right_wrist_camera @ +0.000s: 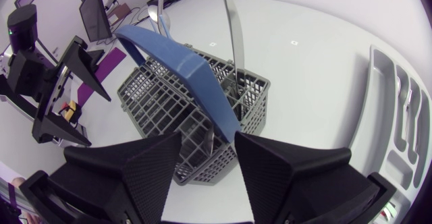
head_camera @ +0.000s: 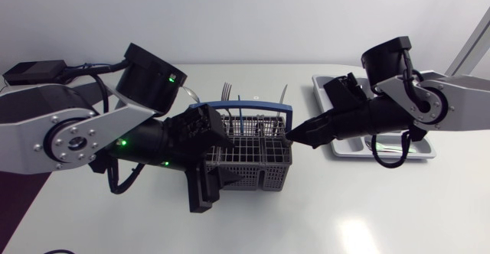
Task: Unload the cutlery basket into the drawer organizer.
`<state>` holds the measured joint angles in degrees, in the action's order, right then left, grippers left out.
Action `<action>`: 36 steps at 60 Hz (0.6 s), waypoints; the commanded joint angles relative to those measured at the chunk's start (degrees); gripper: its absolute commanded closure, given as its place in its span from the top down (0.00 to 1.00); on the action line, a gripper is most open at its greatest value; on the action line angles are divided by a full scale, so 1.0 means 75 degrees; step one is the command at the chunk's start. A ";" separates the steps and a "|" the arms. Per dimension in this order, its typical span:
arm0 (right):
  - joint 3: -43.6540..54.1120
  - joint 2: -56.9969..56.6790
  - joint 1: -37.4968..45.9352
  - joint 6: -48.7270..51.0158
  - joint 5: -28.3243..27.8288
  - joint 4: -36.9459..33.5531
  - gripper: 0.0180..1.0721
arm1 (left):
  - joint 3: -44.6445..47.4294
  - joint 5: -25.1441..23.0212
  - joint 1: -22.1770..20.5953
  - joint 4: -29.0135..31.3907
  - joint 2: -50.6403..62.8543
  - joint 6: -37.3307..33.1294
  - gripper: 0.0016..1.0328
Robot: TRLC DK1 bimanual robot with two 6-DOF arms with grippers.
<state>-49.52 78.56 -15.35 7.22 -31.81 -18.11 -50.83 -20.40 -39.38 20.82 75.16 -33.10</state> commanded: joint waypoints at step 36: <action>0.0743 0.0107 -0.0496 -0.0483 0.0515 0.0914 0.24 | 0.0168 -0.0291 -0.0012 -0.0139 0.0339 0.0711 0.93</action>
<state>-45.60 78.61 -18.52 5.28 -28.40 -12.05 -50.61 -21.96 -39.40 20.45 76.66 -29.50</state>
